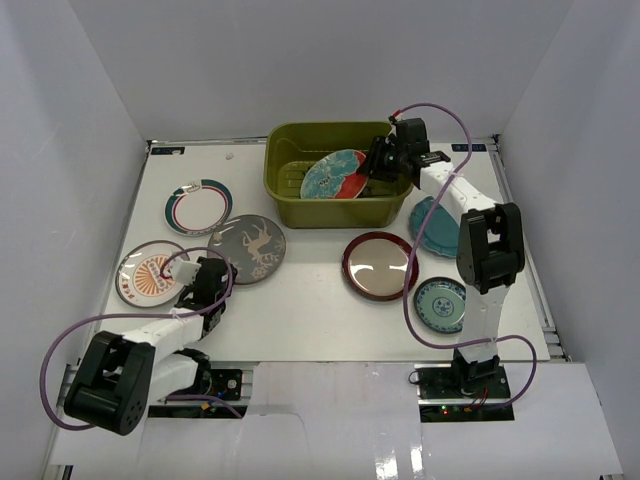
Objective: Place the plates into the plastic bin on the countertop
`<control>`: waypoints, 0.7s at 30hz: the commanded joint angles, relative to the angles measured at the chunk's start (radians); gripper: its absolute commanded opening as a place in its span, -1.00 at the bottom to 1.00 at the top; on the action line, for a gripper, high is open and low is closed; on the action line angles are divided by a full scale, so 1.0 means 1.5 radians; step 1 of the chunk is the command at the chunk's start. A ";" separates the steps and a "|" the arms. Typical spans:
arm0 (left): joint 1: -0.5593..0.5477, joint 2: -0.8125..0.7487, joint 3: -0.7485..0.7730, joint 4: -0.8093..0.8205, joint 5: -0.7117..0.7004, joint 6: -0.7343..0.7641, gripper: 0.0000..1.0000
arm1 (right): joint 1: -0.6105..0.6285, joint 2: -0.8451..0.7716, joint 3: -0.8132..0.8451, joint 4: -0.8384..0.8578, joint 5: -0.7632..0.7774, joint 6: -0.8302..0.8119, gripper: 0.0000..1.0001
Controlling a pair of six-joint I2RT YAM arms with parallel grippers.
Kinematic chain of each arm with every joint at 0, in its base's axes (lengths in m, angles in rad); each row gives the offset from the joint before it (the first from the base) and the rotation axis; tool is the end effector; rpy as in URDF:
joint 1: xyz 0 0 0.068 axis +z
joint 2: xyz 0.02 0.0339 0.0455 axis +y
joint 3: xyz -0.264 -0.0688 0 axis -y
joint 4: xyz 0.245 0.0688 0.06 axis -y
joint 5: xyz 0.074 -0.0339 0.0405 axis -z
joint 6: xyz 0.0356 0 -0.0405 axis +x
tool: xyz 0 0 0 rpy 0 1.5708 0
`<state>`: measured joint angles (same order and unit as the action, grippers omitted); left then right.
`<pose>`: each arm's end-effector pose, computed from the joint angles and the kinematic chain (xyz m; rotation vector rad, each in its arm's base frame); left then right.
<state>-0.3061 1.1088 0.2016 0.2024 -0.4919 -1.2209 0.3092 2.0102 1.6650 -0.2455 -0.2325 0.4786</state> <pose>0.1774 -0.0384 0.1255 -1.1897 1.8441 -0.3014 0.4484 0.1519 0.2655 0.0501 2.2286 0.6954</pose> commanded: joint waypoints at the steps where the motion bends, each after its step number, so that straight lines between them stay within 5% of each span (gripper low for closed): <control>1: 0.004 0.020 -0.036 -0.072 0.010 0.009 -0.06 | 0.002 -0.063 -0.019 0.069 0.000 -0.020 0.02; 6: 0.004 0.020 -0.040 -0.053 0.015 0.020 -0.36 | 0.001 -0.100 -0.056 0.068 -0.007 -0.030 0.55; 11: 0.004 -0.014 -0.048 -0.080 0.027 0.035 -1.00 | 0.001 -0.155 -0.095 0.081 -0.034 -0.030 0.89; 21: 0.004 -0.230 -0.005 -0.229 0.123 0.081 -1.00 | 0.001 -0.343 -0.265 0.152 -0.141 0.017 0.80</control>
<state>-0.2966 0.8558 0.1631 0.0299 -0.3927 -1.1847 0.3096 1.5665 1.3449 -0.0868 -0.3691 0.4824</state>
